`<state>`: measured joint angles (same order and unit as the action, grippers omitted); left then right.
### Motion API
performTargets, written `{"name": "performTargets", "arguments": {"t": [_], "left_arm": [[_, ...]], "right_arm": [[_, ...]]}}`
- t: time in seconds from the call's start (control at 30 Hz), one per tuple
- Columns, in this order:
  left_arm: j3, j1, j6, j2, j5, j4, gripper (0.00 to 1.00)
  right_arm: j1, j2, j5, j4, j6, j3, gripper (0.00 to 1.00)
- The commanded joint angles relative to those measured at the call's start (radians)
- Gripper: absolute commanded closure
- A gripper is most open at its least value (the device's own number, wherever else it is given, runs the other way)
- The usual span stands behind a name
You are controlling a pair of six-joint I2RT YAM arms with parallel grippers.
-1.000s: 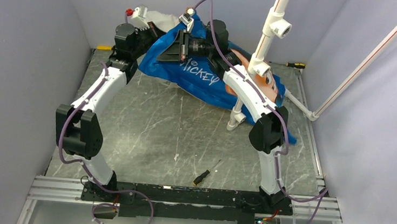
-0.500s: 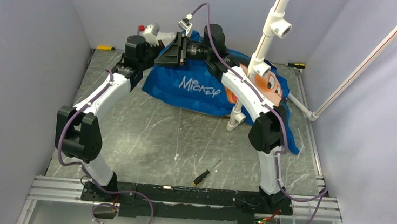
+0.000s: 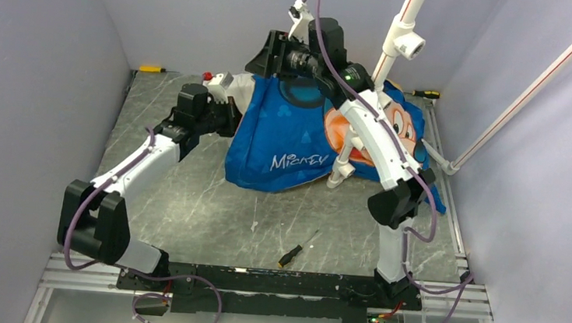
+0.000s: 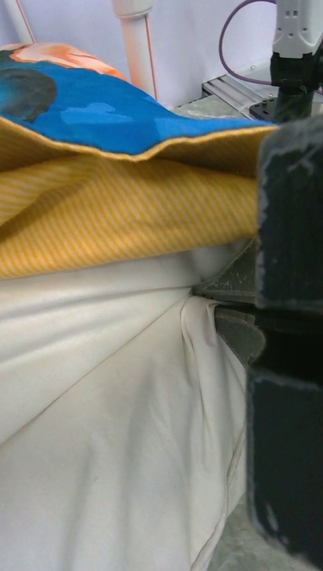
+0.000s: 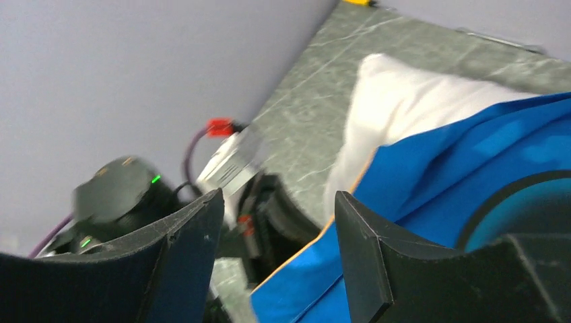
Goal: Put the pillow into the pillowcase
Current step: Stuff the pillow into the pillowcase.
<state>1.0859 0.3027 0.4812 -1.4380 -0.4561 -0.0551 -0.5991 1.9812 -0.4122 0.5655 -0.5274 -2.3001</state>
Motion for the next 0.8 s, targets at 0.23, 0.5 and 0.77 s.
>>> {"name": "performTargets", "arguments": {"t": [0.23,0.5,0.77], "left_arm": [[-0.084,0.041,-0.044,0.135,-0.114,-0.032,1.0],[-0.085,0.042,-0.061,0.166,-0.101,-0.068,1.0],[-0.072,0.042,-0.033,0.18,-0.038,-0.007,1.0]], "right_arm": [[0.002,0.266,0.21,0.214,0.029,-0.177,0.33],[0.001,0.281,0.085,0.135,-0.01,-0.122,0.83],[-0.018,0.235,-0.401,-0.481,-0.382,-0.054,1.0]]}}
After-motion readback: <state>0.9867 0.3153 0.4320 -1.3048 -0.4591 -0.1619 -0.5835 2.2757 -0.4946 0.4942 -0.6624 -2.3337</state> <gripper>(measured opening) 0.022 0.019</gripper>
